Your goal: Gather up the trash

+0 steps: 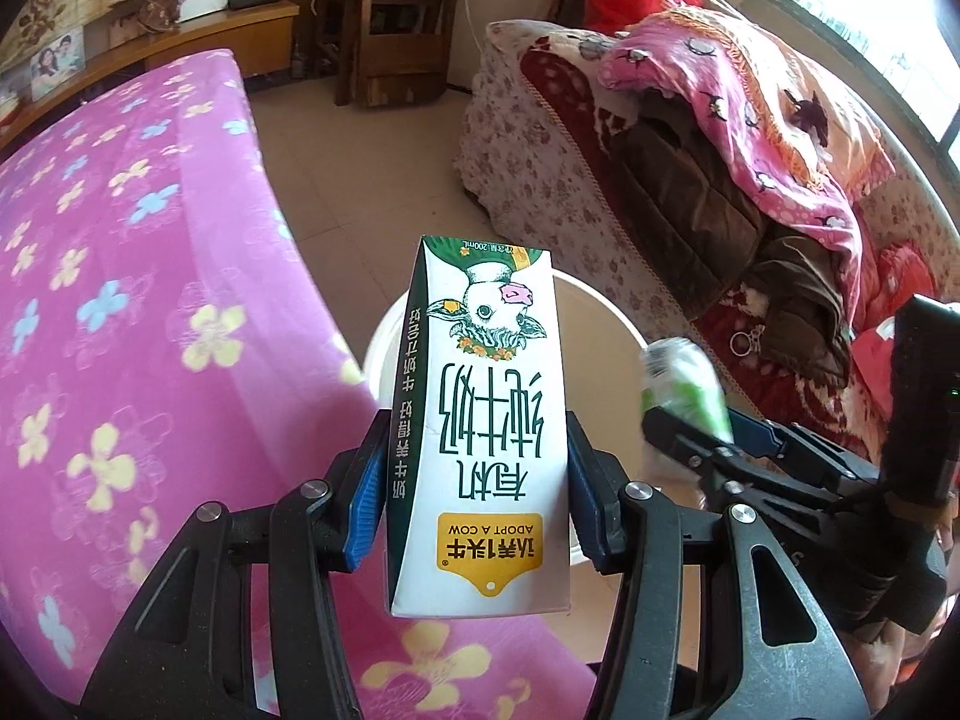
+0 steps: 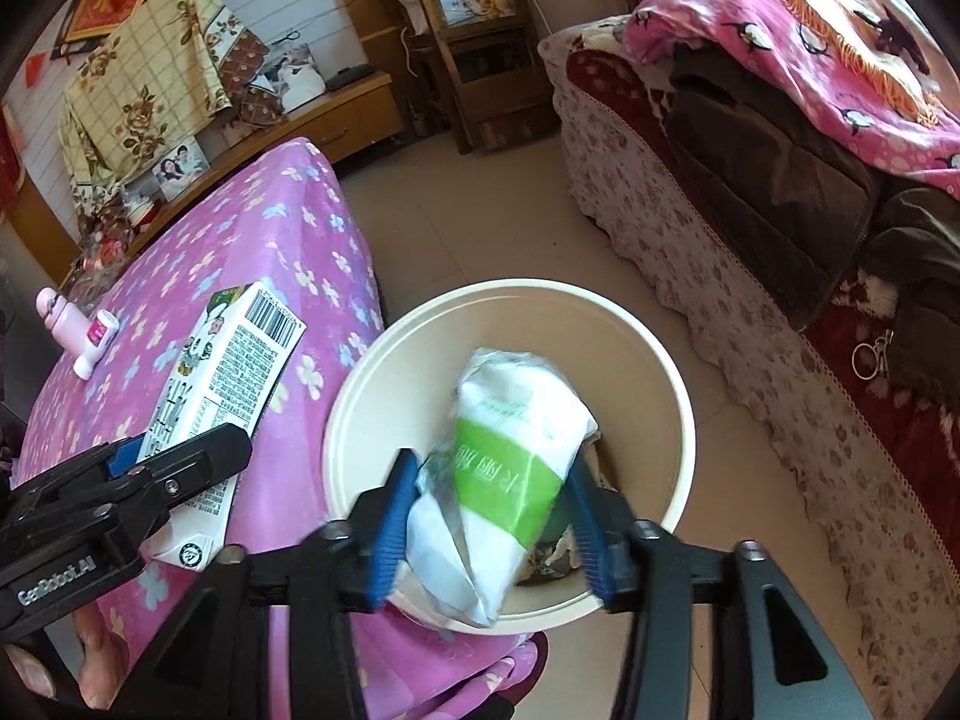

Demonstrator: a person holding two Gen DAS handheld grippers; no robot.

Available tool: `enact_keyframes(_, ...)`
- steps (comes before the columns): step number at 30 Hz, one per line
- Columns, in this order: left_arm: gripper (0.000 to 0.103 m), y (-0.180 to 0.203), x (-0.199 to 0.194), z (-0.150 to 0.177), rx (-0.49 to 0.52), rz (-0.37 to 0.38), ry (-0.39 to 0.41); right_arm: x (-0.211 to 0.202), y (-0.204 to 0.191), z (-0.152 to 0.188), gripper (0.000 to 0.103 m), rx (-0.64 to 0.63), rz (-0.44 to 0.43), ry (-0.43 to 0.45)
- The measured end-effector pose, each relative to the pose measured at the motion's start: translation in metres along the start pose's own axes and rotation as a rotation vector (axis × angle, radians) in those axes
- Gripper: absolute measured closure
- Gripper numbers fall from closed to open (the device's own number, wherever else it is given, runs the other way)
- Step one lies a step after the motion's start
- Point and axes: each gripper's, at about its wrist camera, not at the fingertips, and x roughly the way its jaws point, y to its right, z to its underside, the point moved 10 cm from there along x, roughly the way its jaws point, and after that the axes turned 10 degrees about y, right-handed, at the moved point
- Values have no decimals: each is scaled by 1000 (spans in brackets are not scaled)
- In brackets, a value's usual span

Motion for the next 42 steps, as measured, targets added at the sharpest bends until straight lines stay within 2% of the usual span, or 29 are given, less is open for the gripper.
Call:
enact_keyframes(3, 51, 3, 2, -2, 0, 15, 13, 3, 5, 0, 43, 12, 6, 3)
enact_keyframes(5, 36, 2, 2, -4, -13, 27, 28, 2, 7, 0, 38, 21, 8, 10)
enact_keyframes(8, 29, -2, -3, -8, -30, 28, 65, 0, 8, 2, 37, 28, 6, 10)
enact_keyframes(13, 28, -4, -11, -4, -13, 18, 59, -18, -2, 1, 37, 8, 0, 40)
enact_keyframes(22, 28, -22, -65, -7, 68, -129, 182, -63, -33, -2, 37, -25, 40, 140)
enact_keyframes(32, 28, -43, -136, -13, 50, -148, 316, -119, -62, -10, 36, -23, 62, 276)
enact_keyframes(42, 28, -39, -196, -13, 107, -173, 456, -167, -93, -17, 31, -84, 92, 386)
